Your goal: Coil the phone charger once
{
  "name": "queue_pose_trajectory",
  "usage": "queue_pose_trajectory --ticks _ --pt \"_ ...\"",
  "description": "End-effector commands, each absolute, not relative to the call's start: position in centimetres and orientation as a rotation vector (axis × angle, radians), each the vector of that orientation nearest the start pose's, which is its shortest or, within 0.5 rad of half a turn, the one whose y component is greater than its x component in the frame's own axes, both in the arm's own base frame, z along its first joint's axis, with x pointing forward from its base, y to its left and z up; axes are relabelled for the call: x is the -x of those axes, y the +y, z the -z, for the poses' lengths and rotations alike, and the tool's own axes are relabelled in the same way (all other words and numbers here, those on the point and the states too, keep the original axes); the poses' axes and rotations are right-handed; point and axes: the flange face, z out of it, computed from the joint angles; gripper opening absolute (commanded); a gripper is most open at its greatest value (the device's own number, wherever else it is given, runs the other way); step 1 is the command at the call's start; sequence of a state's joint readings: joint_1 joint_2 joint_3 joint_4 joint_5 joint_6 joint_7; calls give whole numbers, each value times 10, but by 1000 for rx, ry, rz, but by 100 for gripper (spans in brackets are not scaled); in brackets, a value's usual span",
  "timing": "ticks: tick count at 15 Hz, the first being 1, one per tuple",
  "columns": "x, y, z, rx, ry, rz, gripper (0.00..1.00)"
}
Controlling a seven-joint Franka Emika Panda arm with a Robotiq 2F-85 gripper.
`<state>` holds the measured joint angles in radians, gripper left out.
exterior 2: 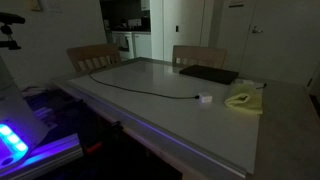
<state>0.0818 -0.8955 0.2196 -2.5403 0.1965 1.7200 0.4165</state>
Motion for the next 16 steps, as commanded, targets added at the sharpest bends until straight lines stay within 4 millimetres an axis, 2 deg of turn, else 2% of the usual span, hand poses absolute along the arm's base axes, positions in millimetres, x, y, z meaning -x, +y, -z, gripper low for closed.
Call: queue_pose_trajectory --ticks 1,7,16 --pt "-274 117 -542 3080 330 82 100" --pt "-286 133 -529 3076 230 50 100" --pt "-295 193 -491 2992 54 -31 100"
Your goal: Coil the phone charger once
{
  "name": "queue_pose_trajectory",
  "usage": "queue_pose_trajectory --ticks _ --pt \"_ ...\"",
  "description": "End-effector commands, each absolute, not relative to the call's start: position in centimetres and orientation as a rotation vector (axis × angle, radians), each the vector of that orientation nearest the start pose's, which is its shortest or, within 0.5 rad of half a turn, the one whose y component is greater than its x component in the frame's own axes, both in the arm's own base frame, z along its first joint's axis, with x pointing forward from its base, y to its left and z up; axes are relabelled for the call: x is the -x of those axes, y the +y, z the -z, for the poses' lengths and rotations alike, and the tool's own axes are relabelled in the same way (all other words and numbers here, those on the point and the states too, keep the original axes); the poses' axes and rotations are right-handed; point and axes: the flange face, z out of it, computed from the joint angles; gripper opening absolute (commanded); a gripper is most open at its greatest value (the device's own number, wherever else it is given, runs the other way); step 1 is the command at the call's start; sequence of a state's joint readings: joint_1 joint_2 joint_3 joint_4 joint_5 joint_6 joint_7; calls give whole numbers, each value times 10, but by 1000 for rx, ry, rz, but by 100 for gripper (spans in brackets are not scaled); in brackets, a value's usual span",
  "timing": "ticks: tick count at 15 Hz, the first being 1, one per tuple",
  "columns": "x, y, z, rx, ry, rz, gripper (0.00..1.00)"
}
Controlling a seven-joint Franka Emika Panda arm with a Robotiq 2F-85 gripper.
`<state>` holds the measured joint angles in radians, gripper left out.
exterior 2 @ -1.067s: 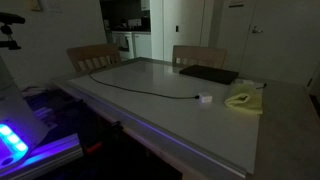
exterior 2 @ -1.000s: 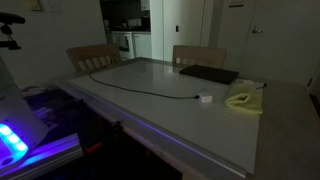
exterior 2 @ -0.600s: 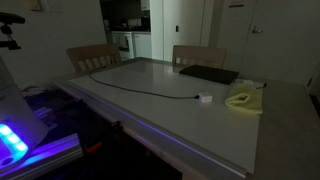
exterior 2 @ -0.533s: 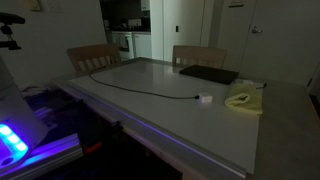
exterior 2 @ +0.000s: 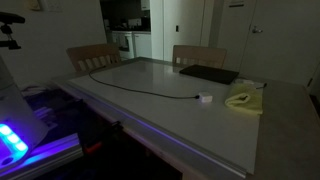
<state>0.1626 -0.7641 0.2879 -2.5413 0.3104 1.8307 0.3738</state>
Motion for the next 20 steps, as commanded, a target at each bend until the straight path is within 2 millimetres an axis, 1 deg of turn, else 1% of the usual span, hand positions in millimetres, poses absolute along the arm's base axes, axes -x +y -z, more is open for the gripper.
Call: queue_pose_trajectory --ticks 1,5,8,11,12,13,14,16,18,19,20 --pt "-297 199 -486 2983 44 -33 100" --pt "-308 219 -469 2951 32 -7 100" --pt "-320 234 -452 2933 -2 13 100" --pt "-332 250 -425 2925 -105 12 100" --pt "-335 256 -419 2916 -149 8 100" --pt "-338 259 -410 2913 -186 -17 100" --pt "-328 250 -427 2943 -119 26 100" --pt "-332 255 -412 2943 -158 -6 100" --pt "-334 256 -409 2943 -166 -15 100" --pt "-331 255 -413 2952 -140 -5 100" --pt "-335 256 -411 2943 -135 5 100"
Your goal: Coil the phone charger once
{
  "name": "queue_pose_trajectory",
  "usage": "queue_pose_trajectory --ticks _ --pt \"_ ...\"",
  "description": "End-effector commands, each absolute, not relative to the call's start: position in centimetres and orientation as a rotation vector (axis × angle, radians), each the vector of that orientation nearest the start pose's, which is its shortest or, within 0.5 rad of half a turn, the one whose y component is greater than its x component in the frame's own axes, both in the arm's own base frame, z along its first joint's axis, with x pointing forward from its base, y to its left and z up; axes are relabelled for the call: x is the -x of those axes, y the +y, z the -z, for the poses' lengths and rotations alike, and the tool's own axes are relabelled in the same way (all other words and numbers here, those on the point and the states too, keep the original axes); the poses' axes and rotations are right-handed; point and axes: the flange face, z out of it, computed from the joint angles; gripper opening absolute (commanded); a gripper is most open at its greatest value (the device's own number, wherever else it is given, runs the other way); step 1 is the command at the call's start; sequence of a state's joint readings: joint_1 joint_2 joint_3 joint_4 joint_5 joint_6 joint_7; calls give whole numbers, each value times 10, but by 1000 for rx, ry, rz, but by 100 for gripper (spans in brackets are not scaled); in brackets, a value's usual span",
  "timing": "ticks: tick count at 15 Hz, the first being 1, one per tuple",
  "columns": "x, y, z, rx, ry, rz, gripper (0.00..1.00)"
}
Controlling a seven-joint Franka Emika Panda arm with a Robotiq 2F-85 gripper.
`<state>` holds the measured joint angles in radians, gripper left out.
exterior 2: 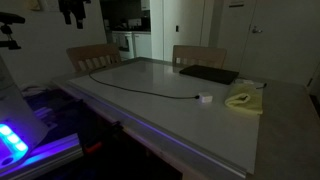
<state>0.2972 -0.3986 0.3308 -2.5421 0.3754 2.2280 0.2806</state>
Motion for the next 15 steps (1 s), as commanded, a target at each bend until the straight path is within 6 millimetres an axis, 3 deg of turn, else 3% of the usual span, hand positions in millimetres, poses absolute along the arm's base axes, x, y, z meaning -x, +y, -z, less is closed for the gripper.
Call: queue_pose_trajectory --ticks 1,9,12,15 --pt "-343 257 -406 2937 -127 -9 100" --pt "-438 292 -358 2914 -379 -145 100" --pt "-475 324 -341 2886 -472 -204 100" --pt "-494 356 -331 2848 -466 -224 100"
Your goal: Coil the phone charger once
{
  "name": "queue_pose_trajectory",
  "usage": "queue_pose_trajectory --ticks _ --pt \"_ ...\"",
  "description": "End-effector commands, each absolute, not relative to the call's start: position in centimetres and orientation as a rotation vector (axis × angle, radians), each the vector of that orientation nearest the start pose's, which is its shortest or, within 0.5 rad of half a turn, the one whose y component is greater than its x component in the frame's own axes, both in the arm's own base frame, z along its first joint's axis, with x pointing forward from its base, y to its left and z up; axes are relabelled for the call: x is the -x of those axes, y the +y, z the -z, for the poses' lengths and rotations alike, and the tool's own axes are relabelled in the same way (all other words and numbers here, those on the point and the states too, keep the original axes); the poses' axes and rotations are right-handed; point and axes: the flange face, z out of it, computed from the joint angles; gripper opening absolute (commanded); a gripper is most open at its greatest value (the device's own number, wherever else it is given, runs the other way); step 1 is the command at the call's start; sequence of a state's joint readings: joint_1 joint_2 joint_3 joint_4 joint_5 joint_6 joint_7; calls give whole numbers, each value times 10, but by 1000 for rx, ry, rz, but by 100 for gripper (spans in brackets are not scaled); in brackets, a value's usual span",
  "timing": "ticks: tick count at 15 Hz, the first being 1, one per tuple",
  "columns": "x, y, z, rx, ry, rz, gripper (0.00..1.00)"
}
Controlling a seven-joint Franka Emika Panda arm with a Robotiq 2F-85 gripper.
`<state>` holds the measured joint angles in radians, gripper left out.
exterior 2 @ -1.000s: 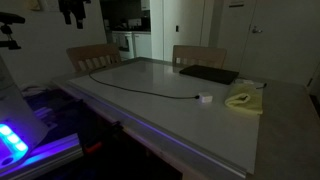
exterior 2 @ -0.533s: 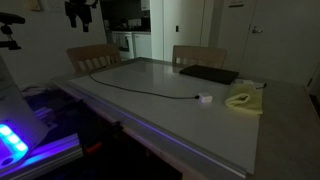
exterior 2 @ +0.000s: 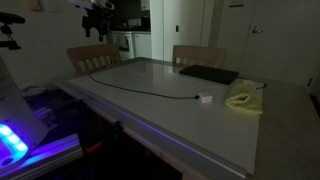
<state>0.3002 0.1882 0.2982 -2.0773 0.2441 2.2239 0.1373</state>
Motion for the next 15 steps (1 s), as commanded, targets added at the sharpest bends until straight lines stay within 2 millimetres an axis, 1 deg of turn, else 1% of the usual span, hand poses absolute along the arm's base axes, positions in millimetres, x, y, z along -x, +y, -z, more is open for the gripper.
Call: queue_pose_trajectory --ticks 1,3,6,7,8,10,11,12,13,15 --pt "-498 364 -327 2839 -443 -221 100" --pt "-501 376 -314 2844 -391 -194 100" --pt "-501 392 -301 2854 -331 -151 100" --pt "-500 395 -297 2855 -335 -175 100" --pt "-495 388 -304 2848 -349 -179 100" --pt "-494 391 -300 2848 -352 -189 100" --pt "-494 391 -301 2848 -351 -187 100" --pt "-493 394 -306 2886 -376 -161 100" --pt "-492 399 -309 2910 -393 -148 100" --pt "-488 418 -305 2978 -447 -103 100"
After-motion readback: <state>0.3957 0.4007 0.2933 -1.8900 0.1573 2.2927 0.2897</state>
